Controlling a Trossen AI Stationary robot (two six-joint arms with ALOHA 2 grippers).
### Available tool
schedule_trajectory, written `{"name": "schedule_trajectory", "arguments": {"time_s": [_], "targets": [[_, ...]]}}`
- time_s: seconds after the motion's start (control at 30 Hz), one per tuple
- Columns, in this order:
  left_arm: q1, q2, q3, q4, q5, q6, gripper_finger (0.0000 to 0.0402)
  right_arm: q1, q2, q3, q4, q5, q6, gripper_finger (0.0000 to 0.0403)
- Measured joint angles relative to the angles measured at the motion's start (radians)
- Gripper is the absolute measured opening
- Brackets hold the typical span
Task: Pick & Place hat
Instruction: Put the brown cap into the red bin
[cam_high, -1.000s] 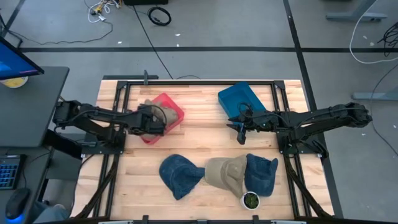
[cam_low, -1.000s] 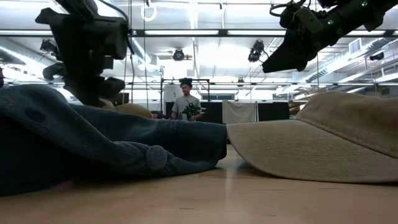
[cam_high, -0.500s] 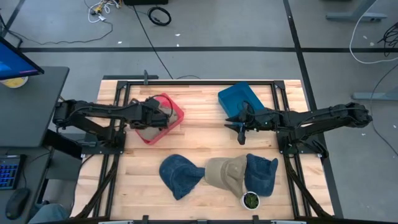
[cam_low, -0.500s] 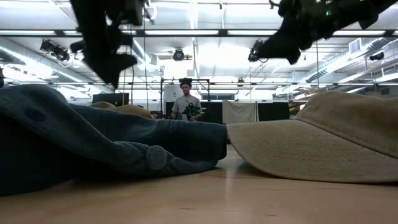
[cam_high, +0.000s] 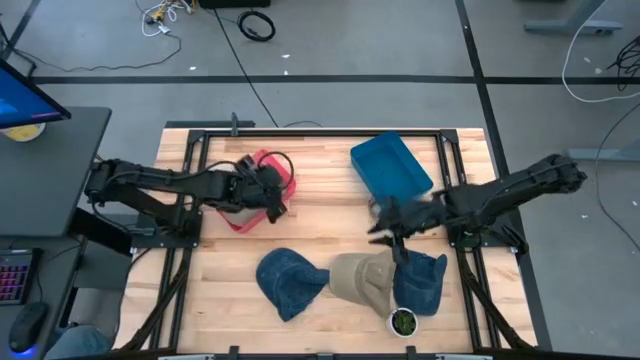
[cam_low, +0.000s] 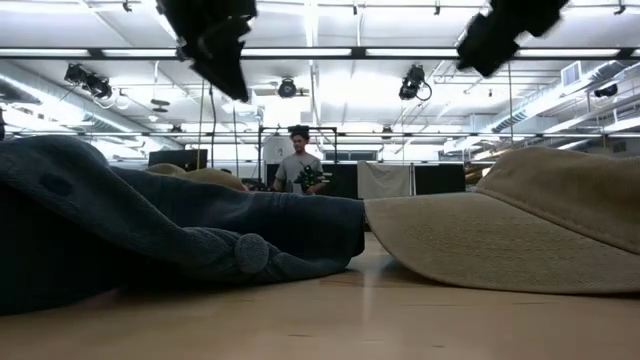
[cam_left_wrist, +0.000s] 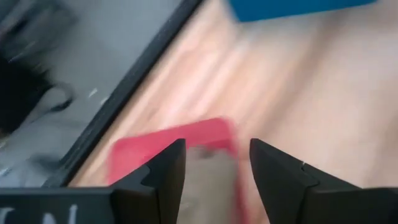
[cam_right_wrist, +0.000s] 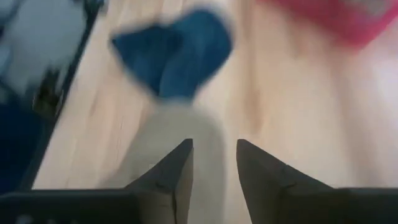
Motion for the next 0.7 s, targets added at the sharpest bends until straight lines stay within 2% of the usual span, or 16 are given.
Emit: {"name": "schedule_trajectory", "arguments": {"time_s": [0.13,0.4,0.57,0.7], "targets": [[-0.039,0.000,-0.012,0.115,0.072,0.078,0.0181,0.045,0.103,0.000,-0.095,-0.057,0.038,0.0127],[-0.073,0.000,-0.013,0.153,0.081,0.078,0.0181,0.057,0.281,0.000,-0.119,-0.063,0.046,0.0127],[-0.073,0.000,-0.013,0.152,0.081,0.076,0.0181,0.057,0.340,0.000,-0.119,-0.131,0.046,0.0127],[-0.072,0.000,-0.013,0.152,0.081,0.077,0.0181,0.057,0.348,0.000,-0.107,-0.130,0.039,0.0127]]}}
